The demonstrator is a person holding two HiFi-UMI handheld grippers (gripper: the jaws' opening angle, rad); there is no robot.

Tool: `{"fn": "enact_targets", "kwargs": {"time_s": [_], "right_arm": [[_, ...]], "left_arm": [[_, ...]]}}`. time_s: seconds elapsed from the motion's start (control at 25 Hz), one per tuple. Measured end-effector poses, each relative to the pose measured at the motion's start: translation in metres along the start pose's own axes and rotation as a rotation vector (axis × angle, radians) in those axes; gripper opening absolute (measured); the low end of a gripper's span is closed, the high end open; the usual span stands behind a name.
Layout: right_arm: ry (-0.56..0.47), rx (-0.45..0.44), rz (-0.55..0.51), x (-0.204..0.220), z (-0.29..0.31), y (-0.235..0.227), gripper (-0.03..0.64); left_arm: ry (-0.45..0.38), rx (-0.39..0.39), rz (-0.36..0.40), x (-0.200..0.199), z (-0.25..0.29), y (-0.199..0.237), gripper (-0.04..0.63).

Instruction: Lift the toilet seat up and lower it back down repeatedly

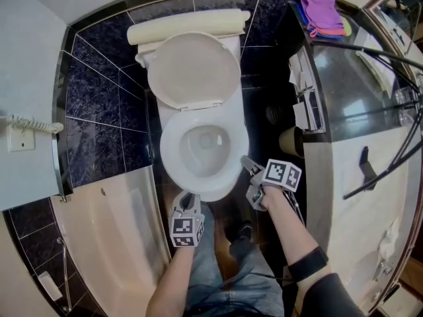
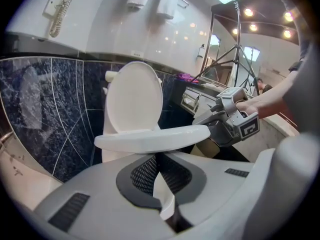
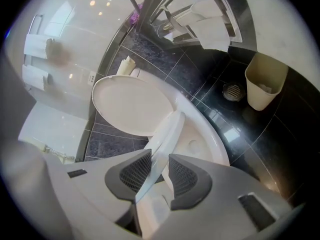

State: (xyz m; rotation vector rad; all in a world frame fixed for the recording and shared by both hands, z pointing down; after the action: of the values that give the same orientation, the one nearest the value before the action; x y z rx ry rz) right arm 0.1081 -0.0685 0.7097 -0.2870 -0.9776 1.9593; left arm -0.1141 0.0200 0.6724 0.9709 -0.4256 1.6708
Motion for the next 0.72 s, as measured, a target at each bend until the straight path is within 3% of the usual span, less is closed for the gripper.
{"fn": "enact_targets", "kwargs": {"time_s": [0.12, 0.36, 0.72], "right_arm": [[-0.02, -0.009, -0.051, -0.015, -0.013, 0.025, 0.105], [-0.095, -0.043, -0.288, -0.04, -0.05, 0.084, 0.017], [-0.198, -0.044, -0.519, -0.069, -0.074, 0.143, 0.017]], "left_arm": [[-0.019, -0.005, -0.005, -0.026, 0.004, 0.005, -0.008], [-0.064, -0.004, 0.011, -0.086, 0.02, 0.018, -0.008], [-0.124, 0.014, 0.081, -0.167, 0.054, 0.039, -0.008]]}}
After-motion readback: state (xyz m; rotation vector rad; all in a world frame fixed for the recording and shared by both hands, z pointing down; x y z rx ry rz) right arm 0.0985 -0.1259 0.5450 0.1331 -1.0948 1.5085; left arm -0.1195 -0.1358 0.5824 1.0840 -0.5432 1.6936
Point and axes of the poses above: the fingertips, and each gripper's own axes: z forward along the fingers, y to its left, x out of its underside, the point moved 4 cm from there along -z, backward along the fingers, and after that the axes turned 4 degrees about -y, right-handed, at the moved point
